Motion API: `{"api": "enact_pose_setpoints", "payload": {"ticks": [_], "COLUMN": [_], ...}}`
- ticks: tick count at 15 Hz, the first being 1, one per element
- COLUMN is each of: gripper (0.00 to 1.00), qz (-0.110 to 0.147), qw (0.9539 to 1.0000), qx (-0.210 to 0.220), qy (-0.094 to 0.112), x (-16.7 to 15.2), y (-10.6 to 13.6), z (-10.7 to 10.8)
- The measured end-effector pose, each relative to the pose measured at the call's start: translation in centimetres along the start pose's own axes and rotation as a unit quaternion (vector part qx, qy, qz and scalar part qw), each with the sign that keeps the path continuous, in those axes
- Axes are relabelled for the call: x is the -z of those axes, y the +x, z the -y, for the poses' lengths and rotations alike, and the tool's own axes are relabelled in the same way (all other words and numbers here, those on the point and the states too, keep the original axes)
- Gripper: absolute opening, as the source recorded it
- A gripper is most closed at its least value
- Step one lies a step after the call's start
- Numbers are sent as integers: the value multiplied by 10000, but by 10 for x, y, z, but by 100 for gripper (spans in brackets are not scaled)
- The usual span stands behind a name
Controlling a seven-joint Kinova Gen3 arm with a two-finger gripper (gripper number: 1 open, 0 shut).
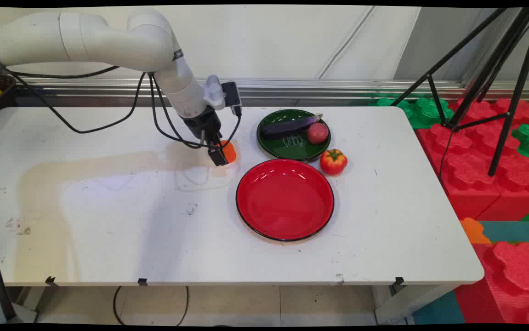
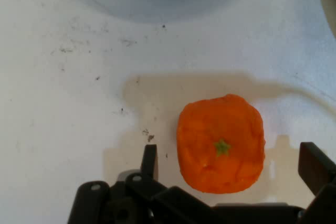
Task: Pick up the eggplant from the green plate
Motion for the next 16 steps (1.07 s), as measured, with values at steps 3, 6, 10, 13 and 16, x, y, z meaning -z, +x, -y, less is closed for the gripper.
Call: {"api": "enact_pose_setpoints", "payload": {"ticks": [3, 6, 10, 13, 16], "gripper": [100, 100, 100, 100, 100], "qz": [-94, -230, -592, -980, -1279], "qw": [9999, 9996, 9981, 9950, 9911], "qx": [-59, -174, -151, -56, 69], "qy": [6, 7, 102, 201, 349], "x": [8, 24, 51, 73, 88], "y": [-3, -9, -12, -2, 14], "z": [1, -2, -5, -7, -6]}}
